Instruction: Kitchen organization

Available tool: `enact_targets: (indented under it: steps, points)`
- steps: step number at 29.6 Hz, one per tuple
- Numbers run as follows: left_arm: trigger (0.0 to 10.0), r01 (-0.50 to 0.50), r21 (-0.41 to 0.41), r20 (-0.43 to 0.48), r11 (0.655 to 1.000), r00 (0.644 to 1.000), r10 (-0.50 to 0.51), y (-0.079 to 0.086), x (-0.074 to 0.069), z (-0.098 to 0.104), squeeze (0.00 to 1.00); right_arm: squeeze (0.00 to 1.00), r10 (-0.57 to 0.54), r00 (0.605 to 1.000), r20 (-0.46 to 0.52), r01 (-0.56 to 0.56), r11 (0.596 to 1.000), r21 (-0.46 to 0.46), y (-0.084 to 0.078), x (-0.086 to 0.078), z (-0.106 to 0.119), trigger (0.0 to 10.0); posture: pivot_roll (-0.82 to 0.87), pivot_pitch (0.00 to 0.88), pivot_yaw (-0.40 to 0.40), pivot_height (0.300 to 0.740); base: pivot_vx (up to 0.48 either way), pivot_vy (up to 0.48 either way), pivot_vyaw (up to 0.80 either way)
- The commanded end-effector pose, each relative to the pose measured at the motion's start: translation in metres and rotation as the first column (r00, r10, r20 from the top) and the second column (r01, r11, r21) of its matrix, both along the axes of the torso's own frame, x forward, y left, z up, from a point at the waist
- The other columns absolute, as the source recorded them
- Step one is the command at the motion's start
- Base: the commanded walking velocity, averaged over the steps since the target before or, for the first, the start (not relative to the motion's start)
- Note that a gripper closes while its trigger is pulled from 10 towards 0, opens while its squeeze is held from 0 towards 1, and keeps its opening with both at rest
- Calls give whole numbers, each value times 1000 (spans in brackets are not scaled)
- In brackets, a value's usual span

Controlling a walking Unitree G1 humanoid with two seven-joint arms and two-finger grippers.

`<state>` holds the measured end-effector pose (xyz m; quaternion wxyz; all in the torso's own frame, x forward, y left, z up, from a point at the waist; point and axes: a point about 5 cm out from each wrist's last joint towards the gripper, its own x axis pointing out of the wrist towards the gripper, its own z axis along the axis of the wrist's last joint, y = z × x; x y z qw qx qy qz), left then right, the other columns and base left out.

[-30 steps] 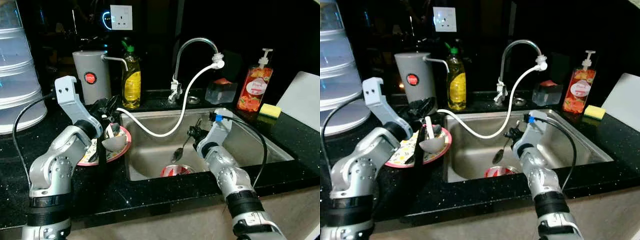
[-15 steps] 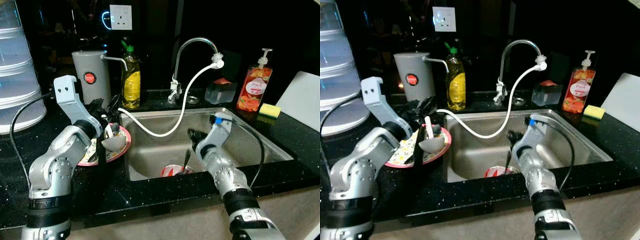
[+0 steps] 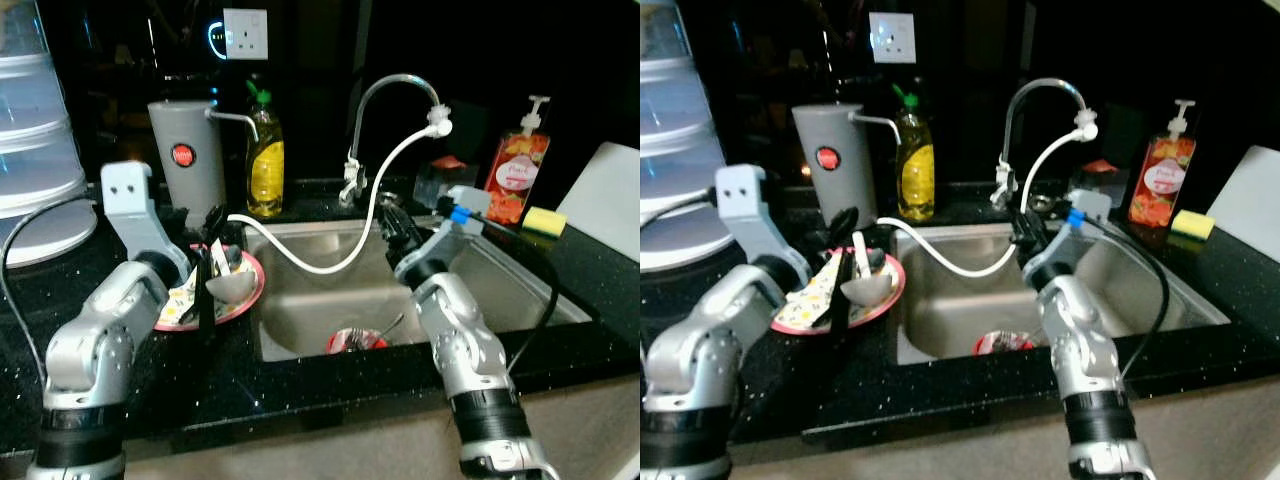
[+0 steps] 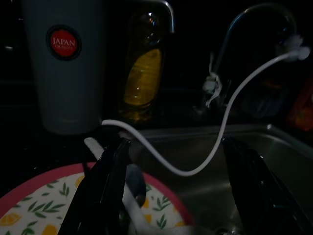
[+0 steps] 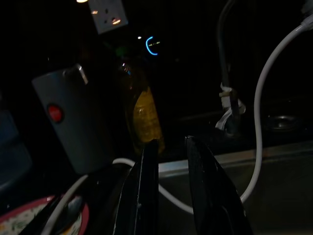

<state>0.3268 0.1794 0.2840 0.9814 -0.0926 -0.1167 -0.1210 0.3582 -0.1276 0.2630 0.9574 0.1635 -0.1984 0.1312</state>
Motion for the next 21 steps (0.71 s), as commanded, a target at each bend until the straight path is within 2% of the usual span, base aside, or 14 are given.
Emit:
enact_targets:
  steps: [1,2,4,5,7,8,9,13,16,19,21]
  points:
    - [10000,-29,46,3,999,1000,28,0,-2,-3,0,0,-6,1000,-23,6,999,-35,5,-4,-8,10000,-45,41,-56,740,0,0,0]
    - [10000,-29,46,3,999,1000,28,0,-2,-3,0,0,-6,1000,-23,6,999,-35,5,-4,-8,10000,-45,41,-56,740,0,0,0]
    - [10000,-134,139,23,981,991,132,7,-2,-7,0,0,-29,999,-22,27,997,-72,10,-11,-15,10000,-45,44,-51,740,0,0,0]
    - [10000,-134,139,23,981,991,132,7,-2,-7,0,0,-29,999,-22,27,997,-72,10,-11,-15,10000,-45,44,-51,740,0,0,0]
    - [10000,-264,202,68,943,964,256,17,-2,-8,0,0,-69,997,-20,67,996,-65,8,-14,-17,10000,-44,47,-44,740,0,0,0]
    - [10000,-264,202,68,943,964,256,17,-2,-8,0,0,-69,997,-20,67,996,-65,8,-14,-17,10000,-44,47,-44,740,0,0,0]
    - [10000,-353,226,95,908,936,340,25,-3,-10,0,0,-101,995,-13,100,993,-68,6,-17,-18,10000,-44,47,-41,740,0,0,0]
    - [10000,-387,232,99,892,922,374,29,-4,-12,0,0,-112,994,-10,111,991,-77,5,-20,-18,10000,-46,47,-40,740,0,0,0]
    - [10000,-458,207,104,865,889,446,33,-5,-19,0,0,-132,991,-4,132,987,-95,6,-23,-20,10000,-46,44,-36,740,0,0,0]
    - [10000,-506,184,115,843,863,493,26,-4,-23,0,0,-145,989,8,145,983,-113,7,-24,-19,10000,-46,43,-36,740,0,0,0]
    - [10000,-509,185,112,840,861,497,21,-3,-24,0,0,-147,989,10,147,982,-117,9,-24,-19,10000,-48,44,-37,740,0,0,0]
